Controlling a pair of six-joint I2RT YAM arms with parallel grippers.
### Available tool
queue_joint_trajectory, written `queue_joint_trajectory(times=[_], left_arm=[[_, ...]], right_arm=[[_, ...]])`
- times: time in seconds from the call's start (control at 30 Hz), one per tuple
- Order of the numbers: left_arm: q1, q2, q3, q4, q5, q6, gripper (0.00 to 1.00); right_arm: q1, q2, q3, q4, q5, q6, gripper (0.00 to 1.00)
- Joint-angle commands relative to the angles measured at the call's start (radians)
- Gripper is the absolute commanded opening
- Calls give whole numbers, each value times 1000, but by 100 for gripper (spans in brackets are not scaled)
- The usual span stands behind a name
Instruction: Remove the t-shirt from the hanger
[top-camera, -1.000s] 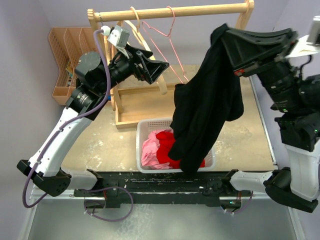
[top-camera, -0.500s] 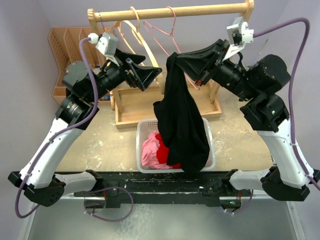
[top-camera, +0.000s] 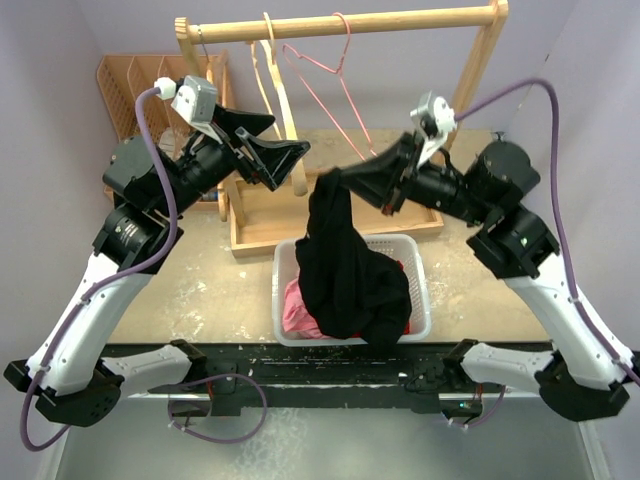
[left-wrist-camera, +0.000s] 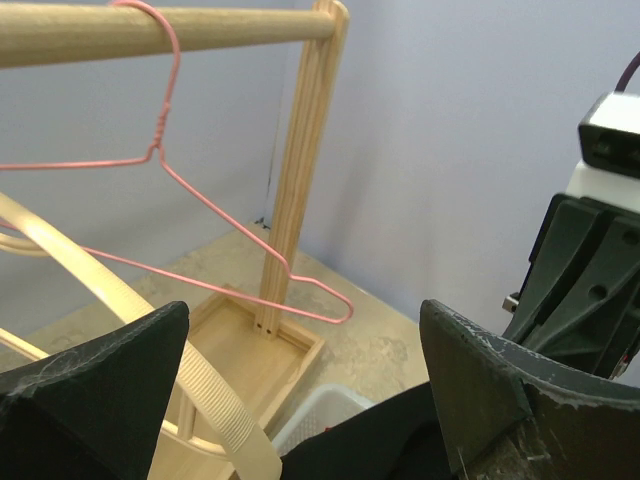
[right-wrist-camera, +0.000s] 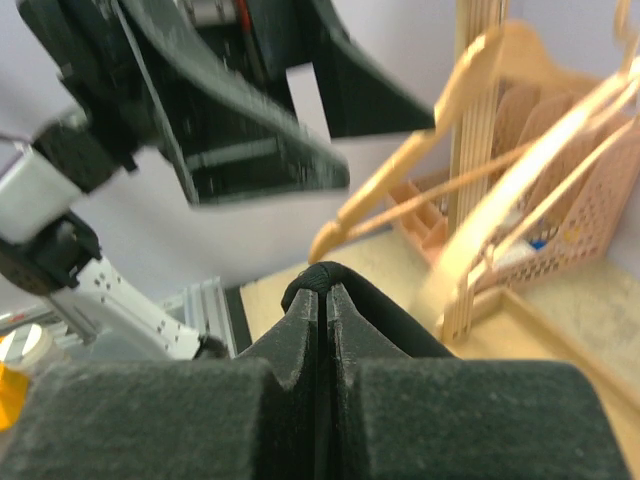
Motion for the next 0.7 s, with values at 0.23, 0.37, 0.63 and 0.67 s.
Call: queue_joint_trajectory(times=[0.23, 0.37, 0.63, 0.67], left_arm=[[-1, -20, -87, -43, 240, 77, 99], [-8, -72, -143, -59, 234, 113, 99], [-37, -155, -232, -119, 253, 161, 99], [-40, -161, -245, -122, 254, 158, 99]], right_arm=[[5, -357, -543, -132, 144, 135, 0], [4, -370, -699, -116, 139, 181, 0], [5, -309, -826, -108, 54, 190, 0], [5, -296, -835, -113, 47, 187, 0]])
